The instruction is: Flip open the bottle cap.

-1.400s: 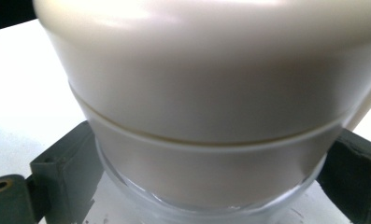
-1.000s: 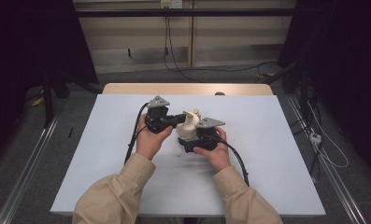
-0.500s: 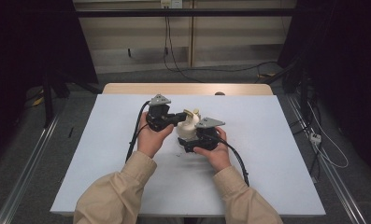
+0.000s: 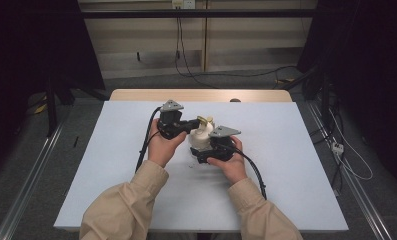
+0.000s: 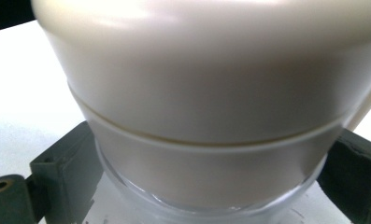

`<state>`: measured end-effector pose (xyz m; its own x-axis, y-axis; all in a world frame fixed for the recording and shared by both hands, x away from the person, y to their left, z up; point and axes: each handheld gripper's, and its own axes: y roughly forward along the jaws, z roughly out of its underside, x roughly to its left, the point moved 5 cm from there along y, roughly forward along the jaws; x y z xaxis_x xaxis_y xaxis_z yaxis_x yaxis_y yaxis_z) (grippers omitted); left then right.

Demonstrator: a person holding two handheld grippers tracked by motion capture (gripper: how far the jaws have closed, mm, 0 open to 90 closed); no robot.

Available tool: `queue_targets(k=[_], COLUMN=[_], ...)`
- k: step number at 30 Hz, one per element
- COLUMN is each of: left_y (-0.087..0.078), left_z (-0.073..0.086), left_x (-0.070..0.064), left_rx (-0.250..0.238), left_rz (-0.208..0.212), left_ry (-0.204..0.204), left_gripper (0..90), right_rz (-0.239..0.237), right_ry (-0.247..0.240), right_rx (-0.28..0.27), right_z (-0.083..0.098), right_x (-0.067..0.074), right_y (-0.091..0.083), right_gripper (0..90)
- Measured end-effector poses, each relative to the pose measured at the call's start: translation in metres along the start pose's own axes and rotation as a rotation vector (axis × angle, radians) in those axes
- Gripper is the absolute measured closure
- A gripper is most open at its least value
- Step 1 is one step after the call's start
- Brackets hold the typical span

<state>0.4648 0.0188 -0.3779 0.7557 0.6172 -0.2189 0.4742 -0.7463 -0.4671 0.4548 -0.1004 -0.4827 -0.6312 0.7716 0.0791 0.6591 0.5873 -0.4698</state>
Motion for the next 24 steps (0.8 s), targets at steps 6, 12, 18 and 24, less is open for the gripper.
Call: queue_targets(k=[6,12,18,24], left_y=[0.0027,0.0049,0.0059,0.0071], left_z=[-0.0005,-0.0013,-0.0011,-0.0023], left_x=[0.0006,0.0015,0.0022,0.0006], left_rx=[-0.003,0.0,-0.003,-0.003], left_rz=[0.001,-0.004,-0.007,-0.007], left_ry=[-0.001,0.0,0.002,0.002], left_gripper=[90.0,90.0,90.0,90.0], right_rz=[-0.001,-0.004,-0.004,0.0], right_ry=[0.001,0.002,-0.001,-0.001], right_rx=[0.0,0.0,0.001,0.003], right_z=[-0.0002,-0.0001,-0.0001,0.0], right_x=[-0.0003,-0.0007,-0.0005,-0.0002], right_y=[0.0002,0.0001,0.0,-0.0002], right_gripper=[4.3,4.3,4.3,4.3])
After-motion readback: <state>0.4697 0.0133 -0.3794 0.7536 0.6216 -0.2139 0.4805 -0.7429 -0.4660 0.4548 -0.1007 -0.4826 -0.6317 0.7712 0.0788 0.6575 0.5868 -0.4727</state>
